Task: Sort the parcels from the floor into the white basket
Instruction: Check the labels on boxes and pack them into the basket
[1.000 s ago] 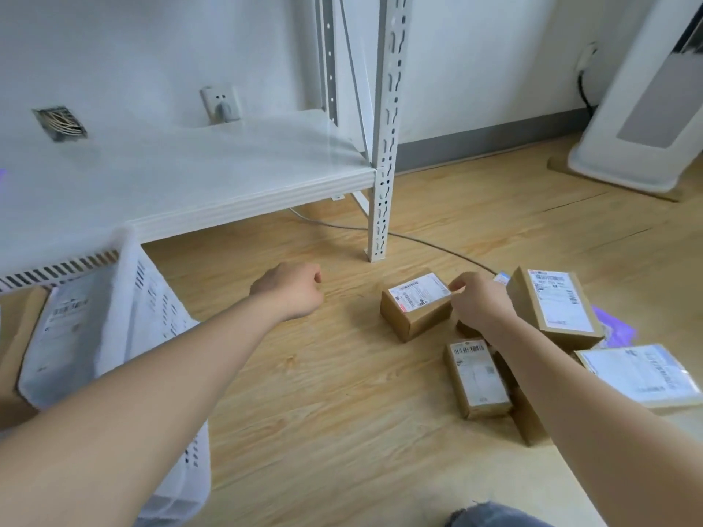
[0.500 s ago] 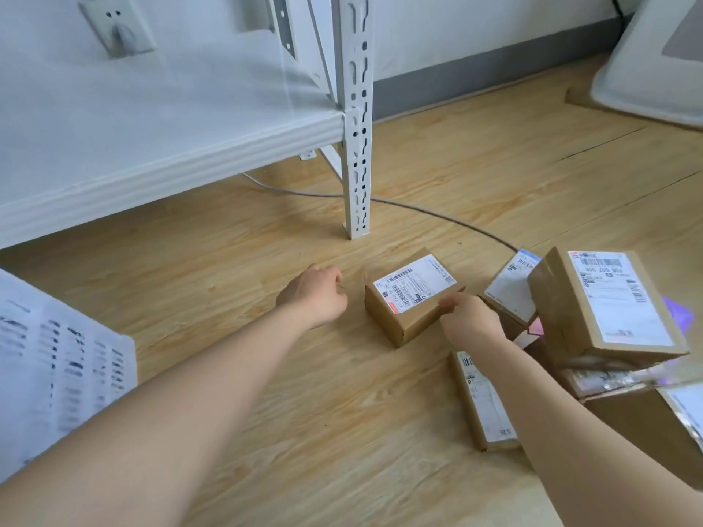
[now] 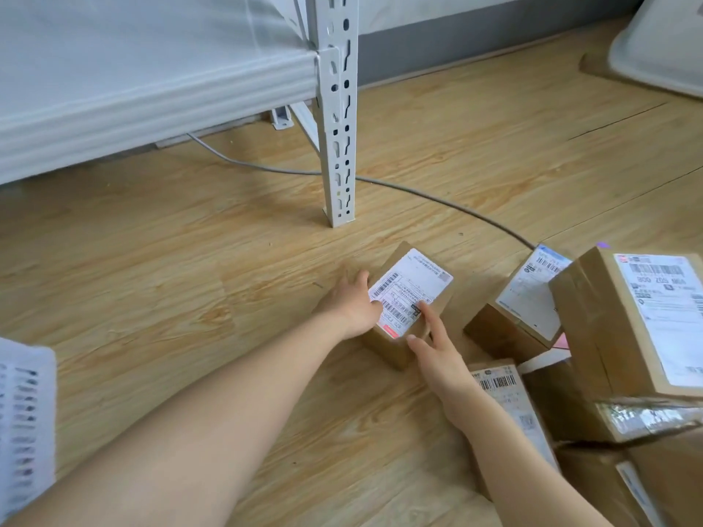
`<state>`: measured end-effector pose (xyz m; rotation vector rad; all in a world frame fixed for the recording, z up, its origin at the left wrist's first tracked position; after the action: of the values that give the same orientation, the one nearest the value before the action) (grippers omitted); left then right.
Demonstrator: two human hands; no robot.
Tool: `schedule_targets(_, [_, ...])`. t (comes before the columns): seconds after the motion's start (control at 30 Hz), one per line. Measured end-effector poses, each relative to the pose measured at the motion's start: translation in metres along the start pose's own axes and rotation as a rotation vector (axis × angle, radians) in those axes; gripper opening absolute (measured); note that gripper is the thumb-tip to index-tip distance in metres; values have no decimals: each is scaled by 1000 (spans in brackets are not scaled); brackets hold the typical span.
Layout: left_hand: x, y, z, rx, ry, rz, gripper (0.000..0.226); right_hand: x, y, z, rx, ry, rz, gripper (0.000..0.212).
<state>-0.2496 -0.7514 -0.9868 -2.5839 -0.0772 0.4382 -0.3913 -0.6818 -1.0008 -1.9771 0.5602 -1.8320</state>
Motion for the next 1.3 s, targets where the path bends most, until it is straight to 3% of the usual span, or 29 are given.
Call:
schedule_targets(0.1, [16,-7,23,80,-214,-47,60,-1,-2,2,35,31,-29,58])
schedule_targets(0.17, [17,-18,34,142,-367,-1,72,-2,-8,5,70,62,-36,58])
schedule_targets(0.27, [9,-34,32,184,-398,118,78,2,-15,5,73,115,-43,59])
schedule_targets(0.5, [10,-84,-15,75,-572,153,57,53,-42,7,20,157,-133,60])
schedule_targets(0.73, [35,-162,-92,-82,-622,119,51,130,-101,44,156,34,-175,61])
schedule_targets(0.9, [59,-244,-137,-82,-571,118,55,169,-167,81,277,154,-221,63])
schedule_targets(1.1, [93,-339,-189,-254,-519,134,55,175,-245,120,354,246,-281,61])
schedule_targets(1.2, [108,-377,-199,-362,-459,145,70,178,-275,130,370,247,-296,56])
schedule_targets(1.3, [123,-412,-207,-481,-267,149,93,185,-300,137,407,196,-321,65])
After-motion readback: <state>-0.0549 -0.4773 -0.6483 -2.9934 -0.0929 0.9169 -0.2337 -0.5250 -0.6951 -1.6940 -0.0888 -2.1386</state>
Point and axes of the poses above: each hand's wrist, its own y-axis towards the middle knuckle, its own z-axis out of the palm, x = y × z, the point moved 9 cm from there along y, towards the middle knuckle, and after that the axes turned 11 degrees about y, right-handed, at the moved point
